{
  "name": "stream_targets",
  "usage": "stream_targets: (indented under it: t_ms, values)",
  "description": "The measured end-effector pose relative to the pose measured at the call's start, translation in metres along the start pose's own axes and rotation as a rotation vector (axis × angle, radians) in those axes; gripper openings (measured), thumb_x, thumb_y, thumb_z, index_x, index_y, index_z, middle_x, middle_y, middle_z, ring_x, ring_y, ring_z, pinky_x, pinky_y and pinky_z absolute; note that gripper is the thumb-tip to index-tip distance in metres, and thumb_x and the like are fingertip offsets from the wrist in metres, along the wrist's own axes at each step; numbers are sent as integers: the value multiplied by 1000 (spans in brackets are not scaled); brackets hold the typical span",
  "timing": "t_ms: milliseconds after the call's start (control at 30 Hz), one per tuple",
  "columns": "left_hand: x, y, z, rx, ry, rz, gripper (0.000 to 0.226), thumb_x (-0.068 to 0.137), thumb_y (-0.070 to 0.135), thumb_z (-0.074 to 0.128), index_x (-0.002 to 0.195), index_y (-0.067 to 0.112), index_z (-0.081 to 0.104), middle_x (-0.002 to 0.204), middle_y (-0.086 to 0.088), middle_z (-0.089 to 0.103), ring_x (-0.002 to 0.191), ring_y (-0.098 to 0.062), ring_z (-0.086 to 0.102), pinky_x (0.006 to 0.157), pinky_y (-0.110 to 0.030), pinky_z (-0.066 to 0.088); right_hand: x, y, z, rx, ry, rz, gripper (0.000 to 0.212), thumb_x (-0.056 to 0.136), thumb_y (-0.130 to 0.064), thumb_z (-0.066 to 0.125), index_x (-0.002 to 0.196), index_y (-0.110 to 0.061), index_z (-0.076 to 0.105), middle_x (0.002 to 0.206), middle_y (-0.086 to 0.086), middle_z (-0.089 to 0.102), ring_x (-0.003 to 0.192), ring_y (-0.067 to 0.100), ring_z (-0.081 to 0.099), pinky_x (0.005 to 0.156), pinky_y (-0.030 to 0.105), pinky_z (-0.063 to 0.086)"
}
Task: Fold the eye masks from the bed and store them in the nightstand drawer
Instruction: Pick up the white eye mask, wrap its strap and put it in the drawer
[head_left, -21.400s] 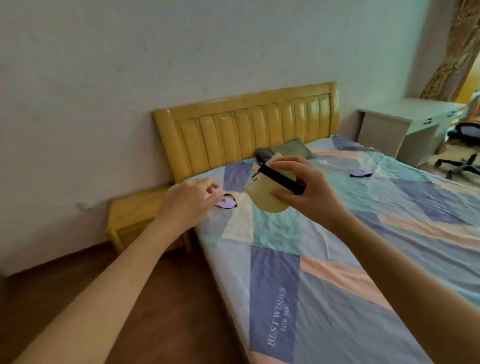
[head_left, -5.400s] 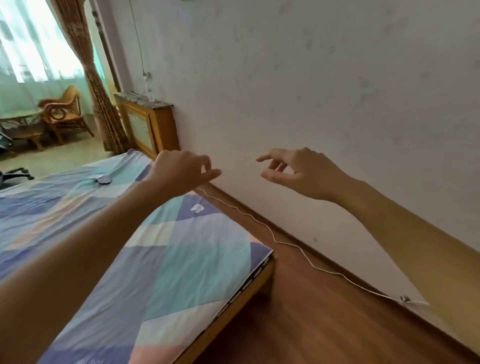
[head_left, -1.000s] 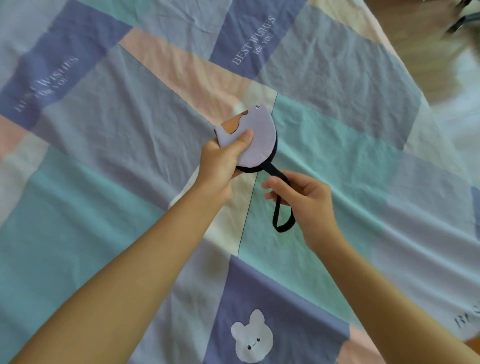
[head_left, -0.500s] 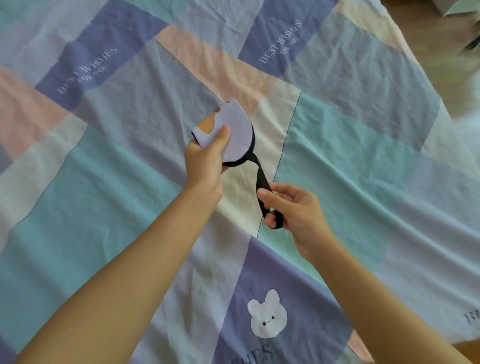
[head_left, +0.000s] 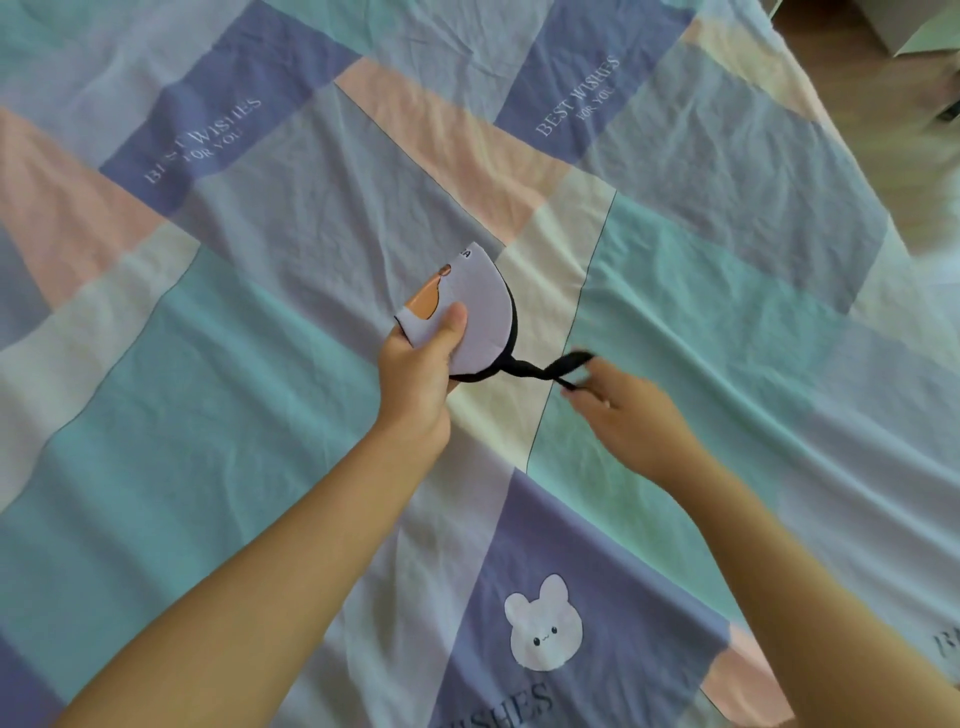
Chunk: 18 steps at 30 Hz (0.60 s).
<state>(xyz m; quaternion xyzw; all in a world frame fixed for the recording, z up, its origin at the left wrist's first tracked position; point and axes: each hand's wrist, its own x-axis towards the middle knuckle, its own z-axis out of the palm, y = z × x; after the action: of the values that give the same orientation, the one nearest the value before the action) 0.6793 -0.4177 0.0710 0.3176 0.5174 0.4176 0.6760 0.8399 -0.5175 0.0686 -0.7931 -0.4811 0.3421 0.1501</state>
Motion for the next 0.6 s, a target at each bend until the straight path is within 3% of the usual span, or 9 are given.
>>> stream_targets:
  t_ms: [67,167,233,300,400,500,600]
  values:
    - [7,5,-3,2,47,15,26,89,14,65,111,28,64,105,8,69,98,-10,66,82,-30,56,-9,4,-2,41,-145,-12,14,87,-23,56,87,-19,69,74,6,71,64,27,56,66,37,44]
    - [14,4,-10,45,94,11,28,88,16,66,112,29,64,111,5,68,104,-14,64,82,-30,56,-26,-8,-10,643,-271,-91,27,83,-17,51,66,-8,71,67,10,70,72,22,62,76,32,47]
    - [13,-2,-14,75,75,-3,31,88,16,65,117,28,65,116,5,68,108,-14,64,83,-30,55,-30,-17,-11,1205,-280,-117,33,78,-16,41,71,-9,72,75,11,71,76,26,67,84,34,52]
    - [8,-8,-15,85,40,-12,34,89,16,64,121,27,64,120,3,67,111,-15,63,89,-33,55,-27,-24,-5,1552,-205,-90,35,79,-11,39,92,-10,72,97,12,73,73,26,69,90,39,54]
    - [1,-11,-17,45,15,-37,33,89,14,64,121,23,63,119,0,68,109,-16,64,89,-36,55,-21,-31,12,1530,-30,-38,37,84,-2,54,116,-18,64,124,1,66,80,24,73,85,33,55]
    - [-5,-7,-21,36,-41,-39,30,89,14,65,116,26,64,112,3,70,103,-15,67,84,-33,57,-22,-35,31,1388,50,-53,59,59,-16,80,115,-30,67,134,-7,58,113,29,62,91,39,53]
    - [-15,-1,-31,119,-171,-3,29,89,13,63,111,31,64,112,4,71,105,-14,67,86,-34,57,-27,-41,39,1199,87,-101,66,63,0,80,119,-31,63,135,-10,58,129,10,49,96,43,49]
